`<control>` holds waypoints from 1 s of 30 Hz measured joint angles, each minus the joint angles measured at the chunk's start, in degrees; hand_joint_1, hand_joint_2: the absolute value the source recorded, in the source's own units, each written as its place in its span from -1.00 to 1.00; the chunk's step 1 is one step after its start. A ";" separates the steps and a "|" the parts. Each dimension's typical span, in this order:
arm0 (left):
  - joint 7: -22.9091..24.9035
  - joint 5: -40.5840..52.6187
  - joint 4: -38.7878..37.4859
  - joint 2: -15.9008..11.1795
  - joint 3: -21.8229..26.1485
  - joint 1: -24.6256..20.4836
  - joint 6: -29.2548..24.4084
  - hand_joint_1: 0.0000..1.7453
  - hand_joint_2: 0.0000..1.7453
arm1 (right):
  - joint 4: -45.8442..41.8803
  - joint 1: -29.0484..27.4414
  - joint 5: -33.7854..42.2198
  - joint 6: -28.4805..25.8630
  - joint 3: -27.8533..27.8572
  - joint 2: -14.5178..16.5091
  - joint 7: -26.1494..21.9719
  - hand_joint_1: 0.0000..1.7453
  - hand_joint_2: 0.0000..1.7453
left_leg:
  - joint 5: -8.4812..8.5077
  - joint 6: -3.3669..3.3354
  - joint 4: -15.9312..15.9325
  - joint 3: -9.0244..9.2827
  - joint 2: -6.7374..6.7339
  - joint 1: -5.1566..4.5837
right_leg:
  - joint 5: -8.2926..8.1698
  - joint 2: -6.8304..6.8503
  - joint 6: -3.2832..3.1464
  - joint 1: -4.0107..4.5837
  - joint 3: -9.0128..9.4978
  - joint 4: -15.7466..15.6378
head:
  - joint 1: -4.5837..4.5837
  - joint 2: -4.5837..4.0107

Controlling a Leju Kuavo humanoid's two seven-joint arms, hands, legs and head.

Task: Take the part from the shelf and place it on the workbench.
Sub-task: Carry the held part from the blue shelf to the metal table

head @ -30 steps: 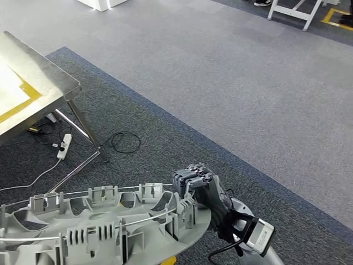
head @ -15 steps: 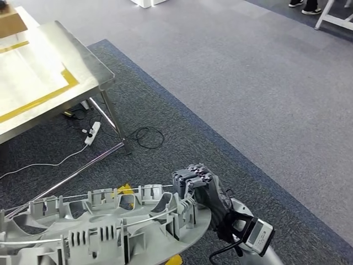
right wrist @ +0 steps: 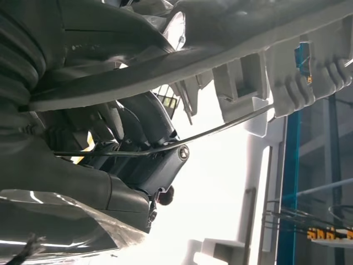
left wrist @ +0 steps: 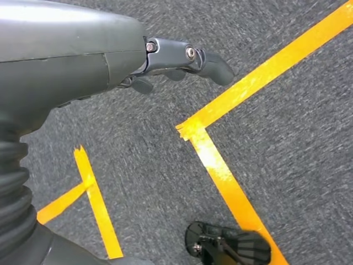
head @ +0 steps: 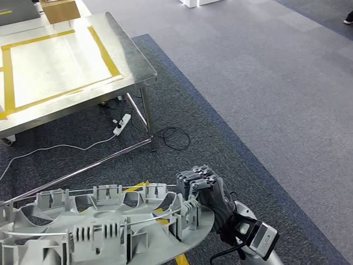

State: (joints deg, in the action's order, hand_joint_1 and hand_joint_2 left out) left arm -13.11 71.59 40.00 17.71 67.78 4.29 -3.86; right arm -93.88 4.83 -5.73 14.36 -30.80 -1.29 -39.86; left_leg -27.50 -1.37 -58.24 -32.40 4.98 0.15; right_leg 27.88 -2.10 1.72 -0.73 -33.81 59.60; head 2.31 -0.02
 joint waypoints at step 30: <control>-1.11 2.42 0.13 0.07 1.51 -0.40 0.25 -1.00 1.00 | -0.91 -1.07 -1.25 0.07 0.18 -0.05 -0.09 1.00 1.00 | -3.45 -0.58 -0.04 3.89 -3.42 0.36 | 4.64 1.37 0.80 0.09 -6.18 6.68 | -0.72 0.00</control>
State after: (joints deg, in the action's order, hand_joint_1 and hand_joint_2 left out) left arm -14.22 74.01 40.13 17.78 69.30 3.89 -3.61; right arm -94.78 3.76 -6.98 14.43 -30.62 -1.34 -39.95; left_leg -30.95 -1.94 -58.28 -28.51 1.56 0.51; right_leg 32.51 -0.73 2.52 -0.64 -39.99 66.29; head 1.58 -0.02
